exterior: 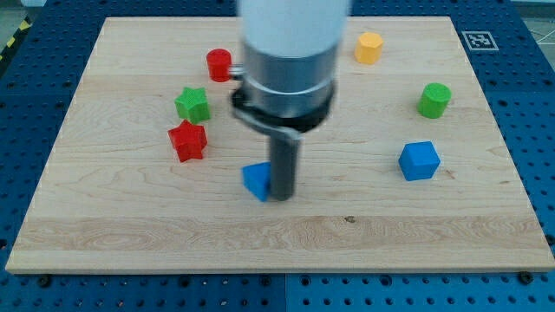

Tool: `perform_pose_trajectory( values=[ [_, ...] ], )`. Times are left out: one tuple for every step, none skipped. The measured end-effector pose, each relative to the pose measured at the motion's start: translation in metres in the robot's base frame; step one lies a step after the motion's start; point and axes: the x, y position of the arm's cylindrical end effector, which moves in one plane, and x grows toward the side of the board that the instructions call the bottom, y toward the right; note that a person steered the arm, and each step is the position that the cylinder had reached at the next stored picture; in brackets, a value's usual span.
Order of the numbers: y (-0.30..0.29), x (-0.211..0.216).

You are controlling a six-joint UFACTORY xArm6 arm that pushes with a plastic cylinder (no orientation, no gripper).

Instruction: Separate the blue triangle from the red star

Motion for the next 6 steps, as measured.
perform_pose_trajectory(
  values=[
    [-0.057,-0.004],
    [-0.031,0.002],
    [0.010,-0.001],
    [0.011,-0.020],
    [-0.040,-0.035],
    [-0.080,-0.032]
  ],
)
